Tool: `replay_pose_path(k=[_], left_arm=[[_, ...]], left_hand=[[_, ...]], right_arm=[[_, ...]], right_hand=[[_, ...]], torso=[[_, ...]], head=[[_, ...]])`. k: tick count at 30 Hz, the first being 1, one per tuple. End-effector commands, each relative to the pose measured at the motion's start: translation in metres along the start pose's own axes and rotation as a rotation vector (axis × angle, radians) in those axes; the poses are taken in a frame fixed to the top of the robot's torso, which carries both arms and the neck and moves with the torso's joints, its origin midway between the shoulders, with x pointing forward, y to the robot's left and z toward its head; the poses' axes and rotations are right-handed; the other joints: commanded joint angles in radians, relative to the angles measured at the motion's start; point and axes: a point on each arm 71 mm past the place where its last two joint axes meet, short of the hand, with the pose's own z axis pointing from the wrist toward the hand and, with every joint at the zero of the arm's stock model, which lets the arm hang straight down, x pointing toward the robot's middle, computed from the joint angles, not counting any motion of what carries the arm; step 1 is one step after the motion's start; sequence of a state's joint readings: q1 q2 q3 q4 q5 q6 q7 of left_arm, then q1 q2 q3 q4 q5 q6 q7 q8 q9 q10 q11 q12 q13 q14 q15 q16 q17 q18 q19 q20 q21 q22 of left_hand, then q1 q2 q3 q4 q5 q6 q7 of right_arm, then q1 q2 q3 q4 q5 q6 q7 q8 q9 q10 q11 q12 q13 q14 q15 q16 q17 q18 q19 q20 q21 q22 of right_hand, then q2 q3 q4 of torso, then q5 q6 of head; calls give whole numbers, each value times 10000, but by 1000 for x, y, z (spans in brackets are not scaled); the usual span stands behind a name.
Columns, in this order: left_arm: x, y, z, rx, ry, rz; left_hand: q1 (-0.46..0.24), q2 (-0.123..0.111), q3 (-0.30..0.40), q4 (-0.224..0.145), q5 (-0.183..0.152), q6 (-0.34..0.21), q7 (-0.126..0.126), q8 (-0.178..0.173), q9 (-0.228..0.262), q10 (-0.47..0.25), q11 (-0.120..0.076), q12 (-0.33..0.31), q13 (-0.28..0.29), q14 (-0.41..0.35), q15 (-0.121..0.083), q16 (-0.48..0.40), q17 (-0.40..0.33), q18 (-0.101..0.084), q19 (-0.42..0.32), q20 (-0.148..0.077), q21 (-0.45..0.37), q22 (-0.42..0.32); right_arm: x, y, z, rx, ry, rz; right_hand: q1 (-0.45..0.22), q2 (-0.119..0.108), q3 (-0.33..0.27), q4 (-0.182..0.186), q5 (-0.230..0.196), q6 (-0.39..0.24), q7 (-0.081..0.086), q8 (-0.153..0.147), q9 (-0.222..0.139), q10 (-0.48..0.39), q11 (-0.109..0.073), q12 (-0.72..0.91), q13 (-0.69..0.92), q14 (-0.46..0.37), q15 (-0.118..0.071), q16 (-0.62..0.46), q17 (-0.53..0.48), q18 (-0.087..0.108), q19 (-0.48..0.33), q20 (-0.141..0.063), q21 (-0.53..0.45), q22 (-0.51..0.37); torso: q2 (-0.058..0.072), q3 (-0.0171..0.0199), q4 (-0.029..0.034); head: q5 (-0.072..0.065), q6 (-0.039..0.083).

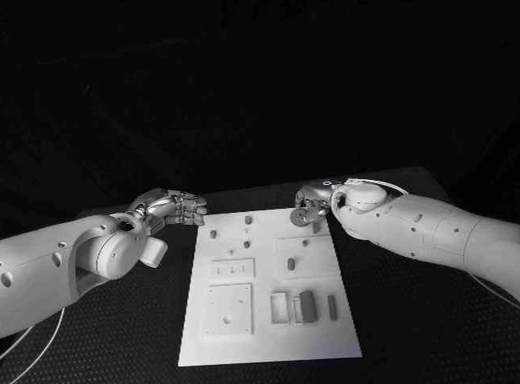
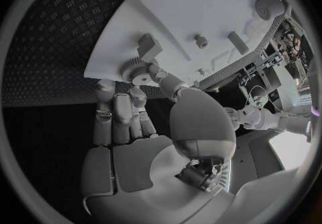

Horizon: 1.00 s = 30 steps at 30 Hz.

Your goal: Assemble the parts on the task board

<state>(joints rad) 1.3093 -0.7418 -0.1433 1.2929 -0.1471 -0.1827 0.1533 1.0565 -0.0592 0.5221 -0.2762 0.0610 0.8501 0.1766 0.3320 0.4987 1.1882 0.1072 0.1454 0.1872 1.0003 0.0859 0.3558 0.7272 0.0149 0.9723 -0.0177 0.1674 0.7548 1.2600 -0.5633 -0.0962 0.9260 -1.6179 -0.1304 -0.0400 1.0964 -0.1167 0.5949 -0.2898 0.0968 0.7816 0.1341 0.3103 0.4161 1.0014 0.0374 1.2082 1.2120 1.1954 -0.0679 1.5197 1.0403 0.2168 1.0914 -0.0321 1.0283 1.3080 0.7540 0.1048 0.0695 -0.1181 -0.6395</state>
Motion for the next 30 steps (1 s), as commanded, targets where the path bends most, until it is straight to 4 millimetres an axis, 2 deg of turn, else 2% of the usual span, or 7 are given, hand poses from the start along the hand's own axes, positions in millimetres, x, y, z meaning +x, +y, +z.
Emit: replay_pose_path(k=[1, 26, 30], left_arm=[[2, -1, 0, 60, 150, -14], [0, 0, -1, 35, 130, -17], [0, 1, -1, -47, 87, -12]], left_hand=[[-58, -38, -29, 6, -35, -27, 24, -66, 10, -44, 50, -58, 12, 31, 35, -40, 12, 170, -32, 63, -43, 12], [-44, -27, -23, -2, -37, -31, 27, -70, 19, -43, 51, -69, 23, 33, 34, -63, 32, 172, -34, 66, -54, 21], [-43, -21, -22, 0, -37, -31, 27, -70, 21, -42, 51, -71, 25, 35, 34, -66, 36, 172, -33, 66, -55, 22]], right_arm=[[5, -1, -1, -40, 223, -33], [6, -4, -2, 25, 363, -182], [7, -5, -2, 81, 417, -347]], right_hand=[[200, -9, -45, -38, -25, 133, 133, -14, 13, -64, -2, 44, -33, -69, 8, 68, -18, 450, -63, 5, 65, 198], [963, -25, -176, -48, -20, 157, 144, 15, -32, -179, 10, 121, -164, -249, 20, 79, -185, 450, -212, 58, 75, 190], [1037, 4, -210, -49, -19, 451, 241, 166, 12, -231, 96, 129, -198, -299, 89, 85, -227, 450, -239, 79, 76, 187]], torso=[[0, -6, 601], [0, -1, 595], [0, -1, 592]], head=[[6, 7], [-6, -19], [-8, -52]])
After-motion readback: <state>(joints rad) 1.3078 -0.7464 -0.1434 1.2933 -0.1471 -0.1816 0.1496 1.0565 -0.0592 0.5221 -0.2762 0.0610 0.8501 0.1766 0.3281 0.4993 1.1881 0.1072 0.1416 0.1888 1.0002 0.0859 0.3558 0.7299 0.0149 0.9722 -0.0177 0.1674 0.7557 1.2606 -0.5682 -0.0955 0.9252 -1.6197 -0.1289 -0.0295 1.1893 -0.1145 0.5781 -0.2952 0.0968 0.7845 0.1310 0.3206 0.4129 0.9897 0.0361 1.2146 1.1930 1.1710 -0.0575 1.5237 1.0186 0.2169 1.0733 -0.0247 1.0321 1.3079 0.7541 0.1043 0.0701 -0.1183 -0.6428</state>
